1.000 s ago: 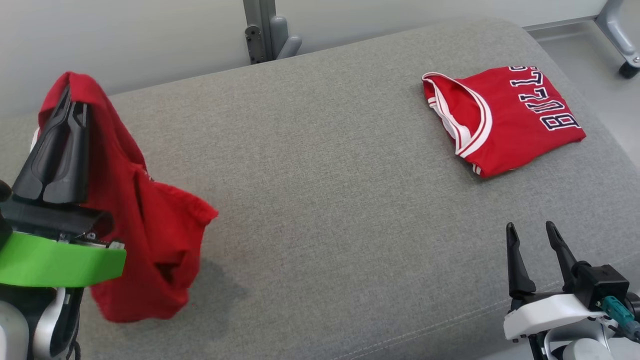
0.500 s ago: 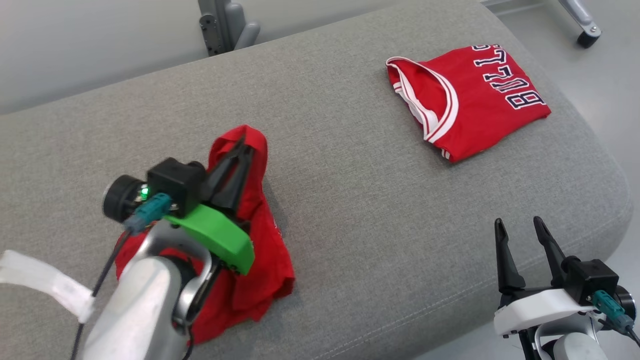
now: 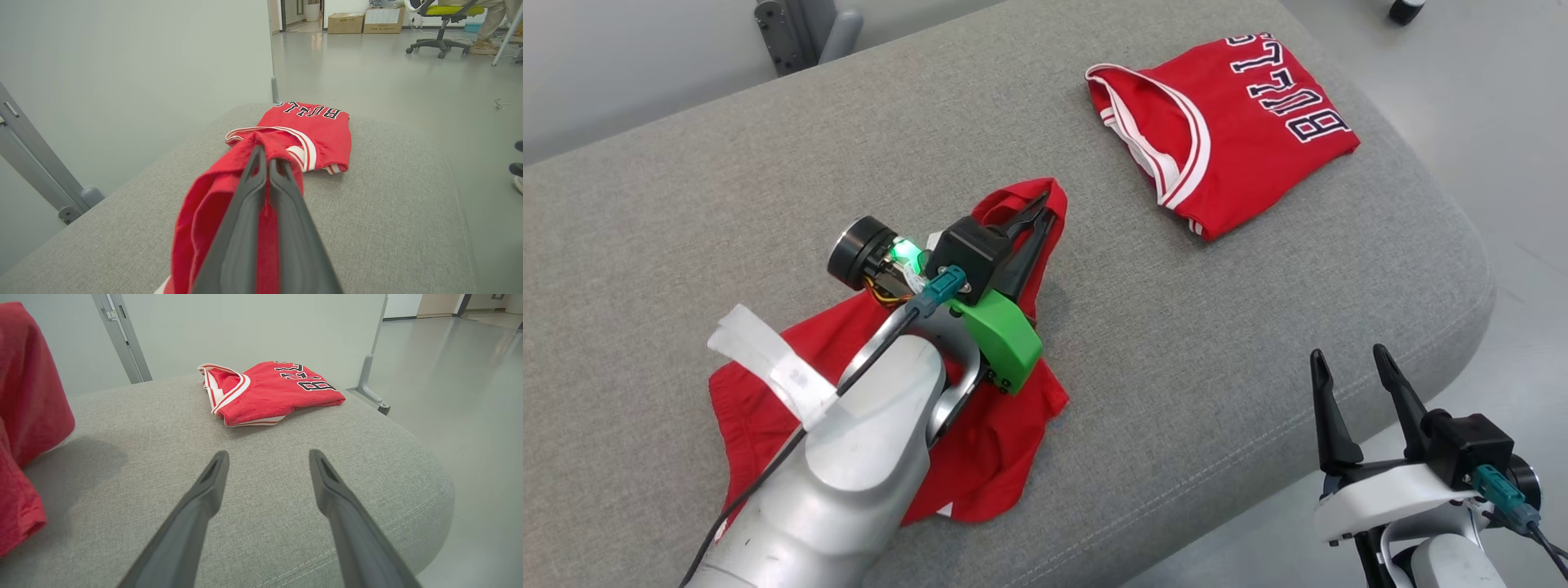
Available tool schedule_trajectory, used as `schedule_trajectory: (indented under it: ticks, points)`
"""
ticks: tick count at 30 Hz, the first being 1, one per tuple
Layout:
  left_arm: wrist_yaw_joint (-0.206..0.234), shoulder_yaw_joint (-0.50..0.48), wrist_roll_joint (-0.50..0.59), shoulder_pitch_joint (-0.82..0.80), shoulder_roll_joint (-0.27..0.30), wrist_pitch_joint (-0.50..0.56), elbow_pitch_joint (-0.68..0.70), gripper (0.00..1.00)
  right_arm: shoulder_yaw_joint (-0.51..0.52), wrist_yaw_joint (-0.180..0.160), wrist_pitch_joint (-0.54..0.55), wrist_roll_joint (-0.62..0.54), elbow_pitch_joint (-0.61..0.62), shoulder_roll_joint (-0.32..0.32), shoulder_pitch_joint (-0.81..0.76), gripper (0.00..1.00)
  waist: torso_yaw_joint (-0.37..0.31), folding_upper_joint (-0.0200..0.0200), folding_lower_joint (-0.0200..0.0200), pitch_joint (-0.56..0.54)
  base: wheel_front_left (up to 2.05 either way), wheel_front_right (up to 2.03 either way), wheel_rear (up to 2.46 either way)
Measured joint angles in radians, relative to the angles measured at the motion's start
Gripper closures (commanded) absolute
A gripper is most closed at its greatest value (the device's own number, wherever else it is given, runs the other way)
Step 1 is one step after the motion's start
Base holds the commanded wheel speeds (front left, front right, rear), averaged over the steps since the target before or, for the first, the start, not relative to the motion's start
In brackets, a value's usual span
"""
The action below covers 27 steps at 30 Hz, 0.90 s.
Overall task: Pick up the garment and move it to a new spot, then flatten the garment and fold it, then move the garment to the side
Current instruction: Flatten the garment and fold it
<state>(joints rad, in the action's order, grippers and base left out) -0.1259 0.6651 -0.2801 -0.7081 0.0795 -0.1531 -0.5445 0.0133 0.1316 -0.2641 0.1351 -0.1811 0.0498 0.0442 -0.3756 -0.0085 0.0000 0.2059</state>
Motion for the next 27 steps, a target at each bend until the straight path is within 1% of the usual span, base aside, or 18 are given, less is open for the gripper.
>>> schedule_trajectory:
  ticks: [1, 2, 3, 6, 9, 13, 16, 20, 22, 27]
  points:
    - [0.002, 0.004, 0.002, -0.012, -0.003, -0.014, -0.032, 0.96, 0.000, 0.000, 0.000, 0.000, -0.002, 0.000, 0.000, 0.00, -0.003, 0.0000, 0.0000, 0.002, 0.00, 0.00, 0.00]
    - [0.004, 0.007, 0.002, -0.020, -0.006, -0.022, -0.063, 0.38, -0.002, 0.000, 0.000, 0.000, -0.005, 0.000, 0.000, 0.00, -0.006, 0.0000, 0.0000, 0.004, 0.00, 0.00, 0.00]
    - [0.007, 0.009, 0.002, -0.022, -0.009, -0.028, -0.090, 0.00, -0.004, 0.000, 0.000, -0.001, -0.006, 0.000, 0.001, 0.00, -0.009, 0.0000, 0.0000, 0.004, 0.00, 0.00, 0.00]
    - [0.012, 0.012, -0.021, -0.030, -0.020, -0.054, -0.141, 0.00, 0.001, 0.000, 0.000, -0.001, -0.006, 0.000, 0.001, 0.00, -0.010, 0.0000, 0.0000, 0.007, 0.00, 0.00, 0.00]
    - [0.012, 0.011, -0.047, -0.033, -0.026, -0.072, -0.160, 0.00, 0.013, 0.000, 0.000, -0.002, -0.005, 0.000, 0.001, 0.00, 0.000, 0.0000, 0.0000, 0.007, 0.00, 0.00, 0.00]
    - [0.021, -0.007, -0.091, -0.018, -0.028, -0.090, -0.136, 0.00, 0.030, 0.000, 0.000, -0.006, -0.003, 0.000, -0.004, 0.00, 0.019, 0.0000, 0.0000, 0.002, 0.00, 0.00, 0.00]
    - [0.022, -0.016, -0.111, 0.036, -0.024, -0.095, -0.104, 0.00, 0.044, 0.000, 0.000, -0.008, -0.002, 0.000, -0.016, 0.00, 0.037, 0.0000, 0.0000, -0.008, 0.00, 0.00, 0.00]
    - [0.028, -0.014, -0.138, 0.132, 0.016, -0.080, -0.036, 0.00, 0.057, 0.000, 0.000, -0.012, -0.002, 0.000, -0.029, 0.00, 0.065, 0.0000, 0.0000, -0.026, 0.00, 0.00, 0.00]
    - [0.041, -0.019, -0.142, 0.181, 0.047, -0.080, 0.013, 0.00, 0.061, 0.000, 0.000, -0.015, -0.002, -0.001, -0.036, 0.00, 0.079, 0.0000, 0.0000, -0.036, 0.00, 0.00, 0.00]
    - [0.111, -0.062, -0.160, 0.315, 0.118, -0.085, 0.156, 0.00, 0.080, 0.000, 0.000, -0.026, 0.003, 0.000, -0.049, 0.00, 0.119, 0.0000, 0.0000, -0.064, 0.00, 0.00, 0.00]
